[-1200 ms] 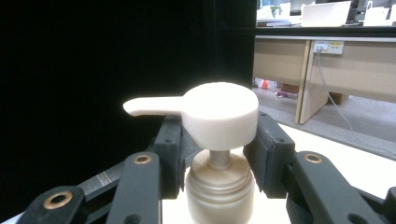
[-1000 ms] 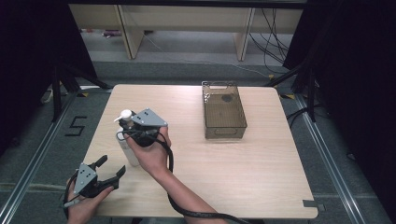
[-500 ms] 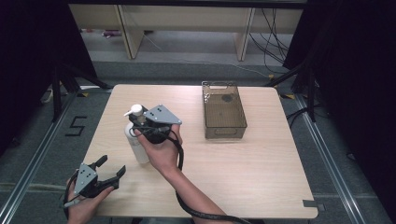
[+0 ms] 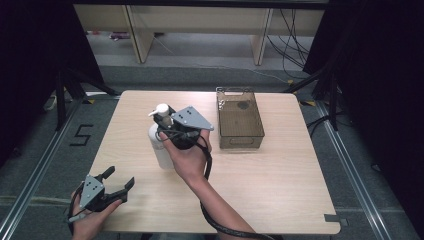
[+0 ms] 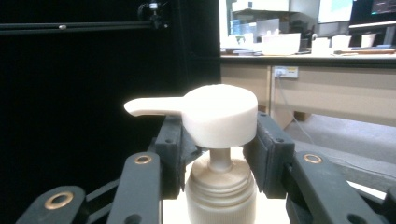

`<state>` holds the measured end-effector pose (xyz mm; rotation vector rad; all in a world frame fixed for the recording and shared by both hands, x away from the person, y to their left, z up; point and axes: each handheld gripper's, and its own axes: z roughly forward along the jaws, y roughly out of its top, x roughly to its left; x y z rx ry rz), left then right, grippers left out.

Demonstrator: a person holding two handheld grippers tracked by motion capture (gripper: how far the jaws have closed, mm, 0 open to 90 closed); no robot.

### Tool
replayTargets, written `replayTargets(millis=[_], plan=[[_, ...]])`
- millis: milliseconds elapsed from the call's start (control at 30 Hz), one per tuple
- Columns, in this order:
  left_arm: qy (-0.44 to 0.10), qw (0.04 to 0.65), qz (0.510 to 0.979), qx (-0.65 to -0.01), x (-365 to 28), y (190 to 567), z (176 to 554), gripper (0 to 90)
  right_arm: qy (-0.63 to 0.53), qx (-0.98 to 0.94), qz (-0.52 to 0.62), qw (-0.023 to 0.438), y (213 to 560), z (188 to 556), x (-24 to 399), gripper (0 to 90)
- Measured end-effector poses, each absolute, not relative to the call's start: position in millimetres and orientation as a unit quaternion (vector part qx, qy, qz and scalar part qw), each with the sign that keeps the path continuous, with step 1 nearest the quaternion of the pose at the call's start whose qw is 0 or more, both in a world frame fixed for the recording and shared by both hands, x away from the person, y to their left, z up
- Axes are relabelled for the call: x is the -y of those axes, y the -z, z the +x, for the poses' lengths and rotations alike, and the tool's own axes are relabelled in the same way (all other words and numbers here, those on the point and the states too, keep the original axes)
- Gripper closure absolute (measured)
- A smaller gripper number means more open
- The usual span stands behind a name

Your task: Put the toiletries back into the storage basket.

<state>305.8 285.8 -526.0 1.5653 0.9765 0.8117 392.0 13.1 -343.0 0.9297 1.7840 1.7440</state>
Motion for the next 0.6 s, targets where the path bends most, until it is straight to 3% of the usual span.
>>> replayTargets(millis=[600], plan=[[-0.332, 0.55, 0.652, -0.402, -275.3, 520.2, 309.2, 18.0, -0.62, -0.636, 0.367, 0.276, 336.1, 392.1, 35.5, 60.7]])
